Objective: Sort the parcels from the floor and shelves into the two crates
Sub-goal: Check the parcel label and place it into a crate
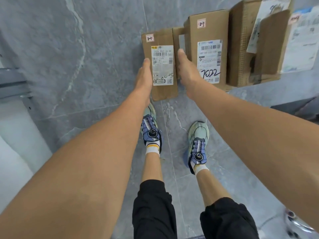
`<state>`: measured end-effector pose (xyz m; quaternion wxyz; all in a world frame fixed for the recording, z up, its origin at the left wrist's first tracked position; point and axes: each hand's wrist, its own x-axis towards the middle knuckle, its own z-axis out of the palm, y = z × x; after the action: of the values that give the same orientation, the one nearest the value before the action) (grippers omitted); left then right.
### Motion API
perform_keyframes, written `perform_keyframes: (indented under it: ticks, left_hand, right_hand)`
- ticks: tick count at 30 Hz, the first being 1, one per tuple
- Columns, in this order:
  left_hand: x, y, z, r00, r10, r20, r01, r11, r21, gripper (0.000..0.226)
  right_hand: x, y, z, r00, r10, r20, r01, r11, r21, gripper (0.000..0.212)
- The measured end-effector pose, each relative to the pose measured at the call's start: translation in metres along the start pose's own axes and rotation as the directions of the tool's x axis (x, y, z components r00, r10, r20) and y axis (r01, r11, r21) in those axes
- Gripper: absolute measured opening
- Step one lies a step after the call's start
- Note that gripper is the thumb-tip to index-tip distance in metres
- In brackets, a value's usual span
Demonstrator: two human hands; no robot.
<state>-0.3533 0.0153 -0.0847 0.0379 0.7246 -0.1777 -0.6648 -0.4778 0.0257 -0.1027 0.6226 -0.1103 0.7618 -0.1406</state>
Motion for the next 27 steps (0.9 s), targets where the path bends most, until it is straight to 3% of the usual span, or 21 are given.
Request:
perform_keyframes:
  ticks: [8,16,27]
  left_hand:
    - [0.023,0.000,0.003,0.995,0.014,0.094,-0.014,1.000,0.000,0.061]
    - [0.013,-0.010,-0.008,0.996,0.015,0.092,-0.003,0.991,-0.132,0.061]
    - [-0.109,0.036,-0.043,0.976,0.211,-0.045,-0.214,0.917,-0.336,0.054]
  right_hand:
    - [0.028,0.007,0.014,0.999,0.040,0.008,-0.040,0.999,-0.013,0.069]
    - [0.021,0.006,0.011,0.999,0.036,0.013,-0.036,0.999,0.006,0.072]
    - [-0.115,-0.086,0.001,0.978,-0.205,0.044,0.205,0.979,0.012,0.054]
